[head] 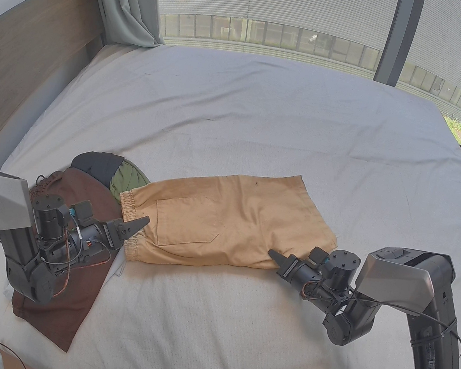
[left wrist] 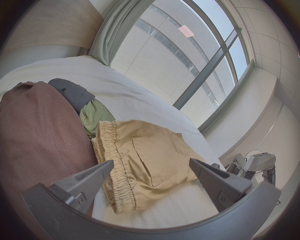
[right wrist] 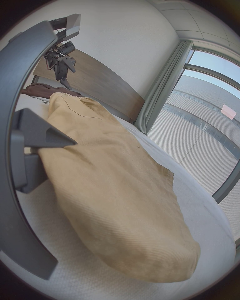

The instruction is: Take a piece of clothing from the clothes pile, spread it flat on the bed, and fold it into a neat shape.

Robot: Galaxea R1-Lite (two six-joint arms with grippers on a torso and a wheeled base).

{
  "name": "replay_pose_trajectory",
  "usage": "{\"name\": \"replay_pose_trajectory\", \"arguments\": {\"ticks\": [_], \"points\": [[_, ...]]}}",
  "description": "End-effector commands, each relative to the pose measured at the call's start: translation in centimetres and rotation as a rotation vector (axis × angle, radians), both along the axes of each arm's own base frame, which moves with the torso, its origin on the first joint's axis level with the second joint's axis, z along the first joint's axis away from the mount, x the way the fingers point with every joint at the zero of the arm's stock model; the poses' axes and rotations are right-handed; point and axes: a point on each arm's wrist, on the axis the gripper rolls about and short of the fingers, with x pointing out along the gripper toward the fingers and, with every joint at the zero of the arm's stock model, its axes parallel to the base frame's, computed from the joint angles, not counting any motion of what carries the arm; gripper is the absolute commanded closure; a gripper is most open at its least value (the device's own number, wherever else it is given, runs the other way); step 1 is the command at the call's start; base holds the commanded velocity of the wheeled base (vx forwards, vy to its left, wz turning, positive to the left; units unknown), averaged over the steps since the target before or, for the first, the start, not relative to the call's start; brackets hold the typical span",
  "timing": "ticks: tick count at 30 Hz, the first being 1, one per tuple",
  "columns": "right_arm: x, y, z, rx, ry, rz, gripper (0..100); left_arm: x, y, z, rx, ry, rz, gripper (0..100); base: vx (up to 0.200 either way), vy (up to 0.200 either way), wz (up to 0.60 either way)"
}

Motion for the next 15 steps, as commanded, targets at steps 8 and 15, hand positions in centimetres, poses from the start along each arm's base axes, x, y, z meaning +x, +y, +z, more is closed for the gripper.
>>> {"name": "replay_pose_trajectory", "arguments": {"ticks": [8, 15], "points": [[-2.6, -1.0, 2.0, -0.024, 0.042, 0.004, 100, -0.2, 1.0, -0.6, -0.018, 0.019, -0.131, 0, 0.0, 0.0, 0.0], [-4.4, -1.7, 2.4, -0.045, 0.084, 0.006, 100, -0.2, 1.3, -0.4, -0.011, 0.007, -0.146, 0, 0.0, 0.0, 0.0]]}}
